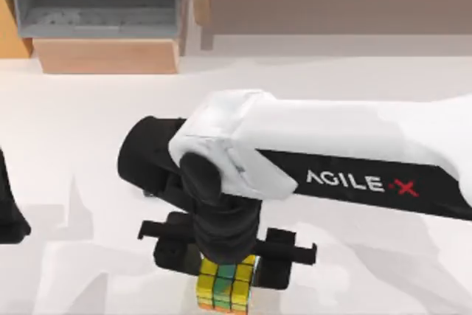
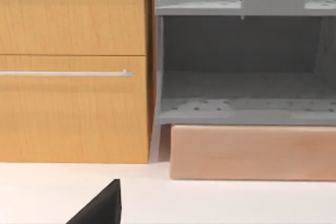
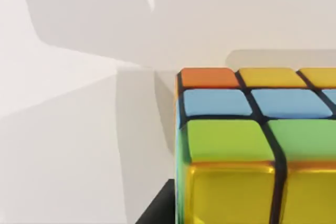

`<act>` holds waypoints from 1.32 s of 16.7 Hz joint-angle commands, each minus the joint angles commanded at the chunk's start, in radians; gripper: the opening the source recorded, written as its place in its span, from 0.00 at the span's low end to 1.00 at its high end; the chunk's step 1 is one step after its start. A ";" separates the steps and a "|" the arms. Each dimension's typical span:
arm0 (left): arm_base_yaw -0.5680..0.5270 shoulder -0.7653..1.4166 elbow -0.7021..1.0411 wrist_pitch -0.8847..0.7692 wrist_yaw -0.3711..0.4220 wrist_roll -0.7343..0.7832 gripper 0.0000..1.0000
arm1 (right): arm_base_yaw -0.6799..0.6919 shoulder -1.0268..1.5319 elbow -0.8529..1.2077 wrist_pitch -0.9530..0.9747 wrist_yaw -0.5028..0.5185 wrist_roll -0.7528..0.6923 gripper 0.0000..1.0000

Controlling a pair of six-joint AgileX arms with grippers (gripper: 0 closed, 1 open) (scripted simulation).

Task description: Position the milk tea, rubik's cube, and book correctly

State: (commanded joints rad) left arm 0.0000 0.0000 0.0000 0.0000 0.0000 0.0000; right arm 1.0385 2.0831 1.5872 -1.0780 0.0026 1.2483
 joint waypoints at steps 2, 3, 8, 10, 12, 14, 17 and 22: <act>0.000 0.000 0.000 0.000 0.000 0.000 1.00 | -0.001 -0.011 0.019 -0.025 0.000 -0.001 0.00; 0.000 0.000 0.000 0.000 0.000 0.000 1.00 | -0.001 -0.011 0.020 -0.025 0.000 -0.001 0.00; 0.000 0.000 0.000 0.000 0.000 0.000 1.00 | -0.024 -0.021 0.004 -0.002 -0.013 -0.031 0.00; 0.000 0.000 0.000 0.000 0.000 0.000 1.00 | -0.080 -0.068 -0.015 0.053 -0.033 -0.103 0.00; 0.000 0.000 0.000 0.000 0.000 0.000 1.00 | -0.165 -0.148 -0.035 0.144 -0.054 -0.216 0.00; 0.000 0.000 0.000 0.000 0.000 0.000 1.00 | -0.273 -0.250 -0.058 0.260 -0.071 -0.366 0.00; 0.000 0.000 0.000 0.000 0.000 0.000 1.00 | -0.437 -0.395 -0.077 0.450 -0.096 -0.587 0.00; 0.000 0.000 0.000 0.000 0.000 0.000 1.00 | -0.664 -0.500 -0.123 0.661 -0.133 -0.845 0.00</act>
State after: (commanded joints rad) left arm 0.0000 0.0000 0.0000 0.0000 0.0000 0.0000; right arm 0.3745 1.5834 1.4639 -0.4167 -0.1307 0.4037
